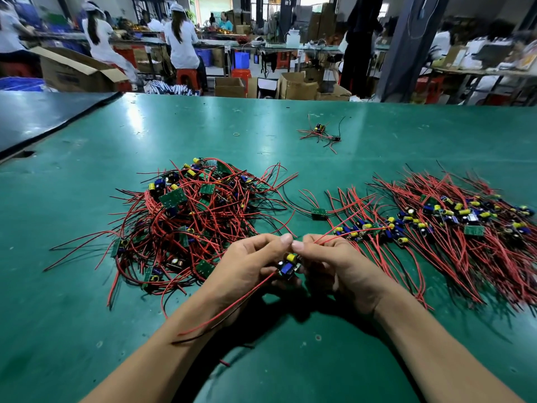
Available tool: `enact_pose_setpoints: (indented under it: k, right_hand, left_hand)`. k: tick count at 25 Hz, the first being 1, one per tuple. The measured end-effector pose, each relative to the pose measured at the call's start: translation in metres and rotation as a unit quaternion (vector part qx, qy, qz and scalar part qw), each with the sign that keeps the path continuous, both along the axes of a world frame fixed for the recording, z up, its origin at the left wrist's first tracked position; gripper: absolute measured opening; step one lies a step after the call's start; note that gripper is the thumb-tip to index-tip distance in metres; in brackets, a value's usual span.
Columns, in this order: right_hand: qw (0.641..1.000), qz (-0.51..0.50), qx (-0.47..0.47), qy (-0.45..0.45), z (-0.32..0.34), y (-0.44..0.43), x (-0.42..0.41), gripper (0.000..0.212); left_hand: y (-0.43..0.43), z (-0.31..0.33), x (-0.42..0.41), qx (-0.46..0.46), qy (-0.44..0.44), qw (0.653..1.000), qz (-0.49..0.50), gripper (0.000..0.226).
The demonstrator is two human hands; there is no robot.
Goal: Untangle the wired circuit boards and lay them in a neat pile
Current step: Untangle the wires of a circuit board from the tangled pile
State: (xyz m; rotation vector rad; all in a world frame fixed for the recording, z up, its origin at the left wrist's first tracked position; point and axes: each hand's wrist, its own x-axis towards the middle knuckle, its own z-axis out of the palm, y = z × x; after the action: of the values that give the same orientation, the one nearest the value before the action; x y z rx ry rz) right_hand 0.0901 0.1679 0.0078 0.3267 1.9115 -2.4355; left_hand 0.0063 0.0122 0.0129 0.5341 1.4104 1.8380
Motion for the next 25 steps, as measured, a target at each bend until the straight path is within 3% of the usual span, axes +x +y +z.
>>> enact_pose_setpoints:
  k: [9,16,19,25]
  right_hand:
    - [0.996,-0.079,0.016,0.036,-0.009,0.001,-0.007,0.046]
    - [0.985,-0.159,0.065,0.034,-0.003,0.003,-0.008,0.040]
    - [0.984,-0.162,0.070,0.033,-0.004,-0.002,-0.010,0.038]
    - [0.991,-0.123,0.012,0.051,-0.005,-0.008,-0.009,0.030]
  left_hand:
    - [0.004,-0.009,0.004,0.026,-0.002,0.999,0.021,0.019]
    - [0.006,-0.013,0.005,-0.040,0.096,0.994,-0.029,0.015]
    - [0.009,-0.012,0.008,-0.048,0.119,0.991,-0.034,0.004]
    - [0.013,-0.014,0.011,-0.028,0.123,0.992,0.032,0.012]
